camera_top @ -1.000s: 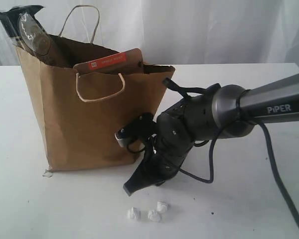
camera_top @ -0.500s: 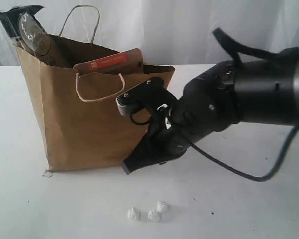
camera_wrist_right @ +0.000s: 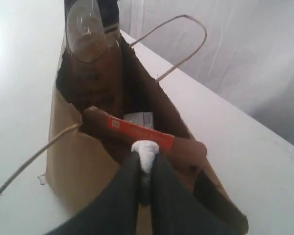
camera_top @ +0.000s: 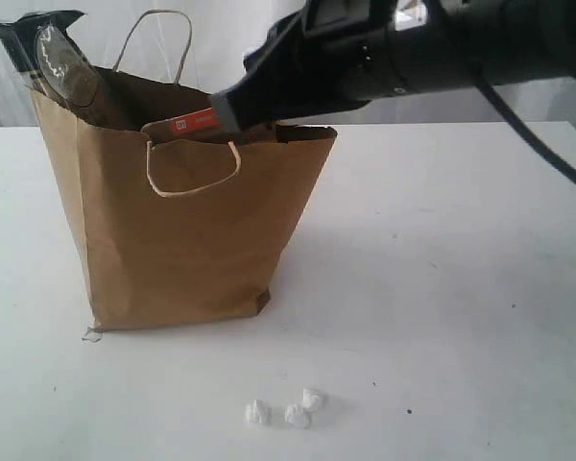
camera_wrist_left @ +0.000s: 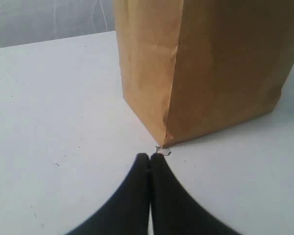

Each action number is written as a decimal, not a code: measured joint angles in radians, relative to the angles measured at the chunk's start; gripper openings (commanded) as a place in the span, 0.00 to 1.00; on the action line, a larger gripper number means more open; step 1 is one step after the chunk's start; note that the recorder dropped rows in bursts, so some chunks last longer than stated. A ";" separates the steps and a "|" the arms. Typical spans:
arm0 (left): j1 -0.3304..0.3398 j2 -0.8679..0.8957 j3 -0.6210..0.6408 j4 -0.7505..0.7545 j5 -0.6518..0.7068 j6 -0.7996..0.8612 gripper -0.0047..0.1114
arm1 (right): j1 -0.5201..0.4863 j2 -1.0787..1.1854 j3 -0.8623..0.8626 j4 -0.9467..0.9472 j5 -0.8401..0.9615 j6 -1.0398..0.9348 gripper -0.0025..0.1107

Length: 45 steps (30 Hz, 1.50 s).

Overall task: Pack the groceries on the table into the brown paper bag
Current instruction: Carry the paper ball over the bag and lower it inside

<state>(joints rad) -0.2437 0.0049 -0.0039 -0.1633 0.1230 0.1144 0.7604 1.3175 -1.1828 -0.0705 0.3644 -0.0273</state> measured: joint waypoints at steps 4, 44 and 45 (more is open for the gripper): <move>0.000 0.000 0.000 0.000 0.000 0.000 0.04 | -0.005 0.082 -0.068 -0.013 0.039 -0.013 0.02; 0.000 0.000 0.000 0.000 0.000 0.000 0.04 | 0.057 0.424 -0.432 0.095 0.103 -0.121 0.02; 0.000 0.000 0.000 0.000 0.000 0.000 0.04 | 0.057 0.427 -0.432 0.096 0.103 -0.121 0.02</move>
<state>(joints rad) -0.2437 0.0049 -0.0039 -0.1633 0.1230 0.1144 0.8174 1.7449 -1.6153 0.0250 0.4671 -0.1479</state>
